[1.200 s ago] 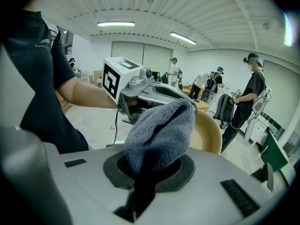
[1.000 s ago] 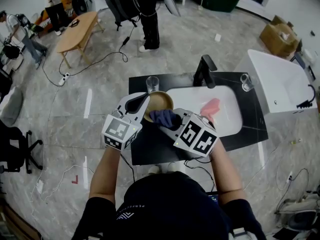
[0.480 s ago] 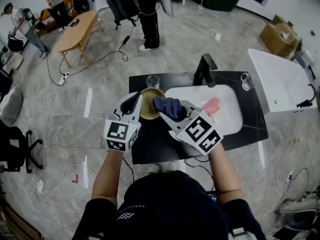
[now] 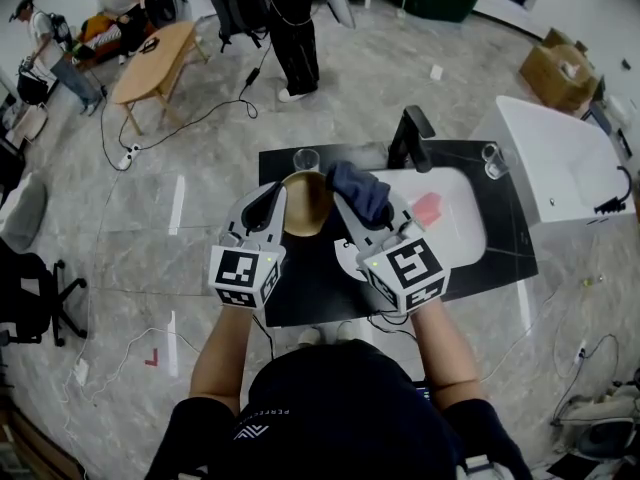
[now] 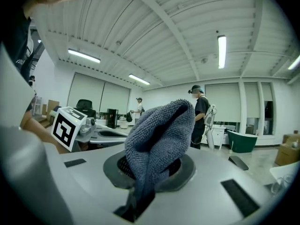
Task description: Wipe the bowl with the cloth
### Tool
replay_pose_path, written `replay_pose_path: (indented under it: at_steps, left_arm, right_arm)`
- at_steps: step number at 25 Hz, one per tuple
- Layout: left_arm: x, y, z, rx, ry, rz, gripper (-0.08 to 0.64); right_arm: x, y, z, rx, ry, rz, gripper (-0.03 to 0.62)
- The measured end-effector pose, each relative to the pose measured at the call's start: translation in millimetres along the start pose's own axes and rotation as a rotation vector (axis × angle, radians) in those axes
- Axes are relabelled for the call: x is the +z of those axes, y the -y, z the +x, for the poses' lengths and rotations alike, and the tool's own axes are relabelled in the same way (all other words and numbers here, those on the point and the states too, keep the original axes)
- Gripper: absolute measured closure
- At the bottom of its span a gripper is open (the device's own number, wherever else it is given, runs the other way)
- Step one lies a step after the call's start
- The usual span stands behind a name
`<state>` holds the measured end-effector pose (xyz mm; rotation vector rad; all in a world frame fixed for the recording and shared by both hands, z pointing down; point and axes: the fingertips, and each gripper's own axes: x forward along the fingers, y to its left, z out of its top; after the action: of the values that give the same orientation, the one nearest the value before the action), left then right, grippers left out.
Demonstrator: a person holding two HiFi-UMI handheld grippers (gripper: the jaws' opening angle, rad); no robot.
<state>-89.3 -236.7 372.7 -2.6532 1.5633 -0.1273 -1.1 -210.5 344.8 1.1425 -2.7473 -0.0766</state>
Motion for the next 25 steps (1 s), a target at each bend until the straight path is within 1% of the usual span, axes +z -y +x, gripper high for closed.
replay_pose_path:
  at_steps: [4,10,16,22,25]
  left_arm:
    - [5.9,1.7,-2.5,0.017,0.022,-0.002,0.546]
    - [5.3,2.7,-5.8,0.035,0.034,-0.013,0.546]
    - [-5.0,2.0,-9.8,0.05,0.026,-0.037,0.546]
    - [-20.2,1.8,-13.3,0.059,-0.001,-0.065,0.546]
    - [-28.0,2.4,-15.4,0.062,-0.018,-0.076,0.546]
  right_arm:
    - [7.8,8.0,-9.4,-0.061,0.077,0.019,0.534]
    - [4.6,14.0,-19.3,-0.136,0.15,0.052,0.534]
    - [-7.6,20.7,-27.3,-0.183,0.16,0.082,0.534]
    - [-29.8,20.5,-29.3,-0.215,0.123,0.122,0.534]
    - [-37.5,19.7,-30.9,-0.213,0.117,0.157,0.534]
